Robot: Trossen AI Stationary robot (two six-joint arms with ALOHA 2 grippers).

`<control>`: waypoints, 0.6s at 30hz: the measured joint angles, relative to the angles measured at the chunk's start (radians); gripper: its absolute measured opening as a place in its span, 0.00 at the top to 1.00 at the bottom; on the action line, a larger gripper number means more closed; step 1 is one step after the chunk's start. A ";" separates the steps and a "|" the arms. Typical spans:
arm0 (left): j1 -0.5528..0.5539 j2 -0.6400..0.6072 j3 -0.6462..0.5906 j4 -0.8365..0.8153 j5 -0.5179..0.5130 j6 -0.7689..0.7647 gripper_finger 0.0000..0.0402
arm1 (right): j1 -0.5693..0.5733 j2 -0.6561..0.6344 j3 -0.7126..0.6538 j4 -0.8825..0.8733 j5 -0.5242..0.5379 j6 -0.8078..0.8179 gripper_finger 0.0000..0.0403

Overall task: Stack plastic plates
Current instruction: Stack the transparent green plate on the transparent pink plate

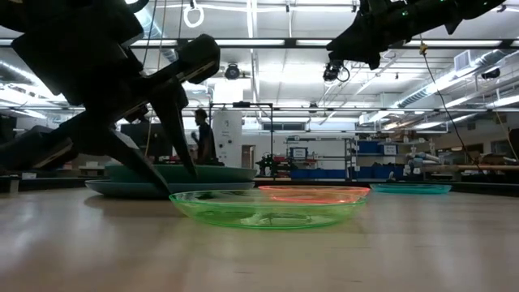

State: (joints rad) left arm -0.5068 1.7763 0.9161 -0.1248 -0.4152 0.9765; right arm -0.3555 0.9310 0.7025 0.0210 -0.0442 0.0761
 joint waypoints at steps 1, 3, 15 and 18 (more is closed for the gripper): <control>0.000 0.000 0.000 0.005 0.000 0.003 0.69 | 0.000 0.000 0.000 0.000 0.000 0.000 0.61; 0.000 0.000 0.000 0.006 0.000 0.004 0.69 | 0.000 0.000 0.000 0.000 0.000 0.000 0.61; 0.010 0.000 0.000 0.021 0.090 -0.025 0.69 | 0.000 0.000 0.000 0.004 0.002 0.000 0.61; 0.028 0.004 0.000 0.028 0.134 -0.036 0.69 | 0.000 0.000 0.000 0.008 0.002 -0.001 0.61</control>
State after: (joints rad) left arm -0.4792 1.7805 0.9161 -0.0972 -0.2810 0.9406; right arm -0.3553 0.9310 0.7025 0.0286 -0.0422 0.0755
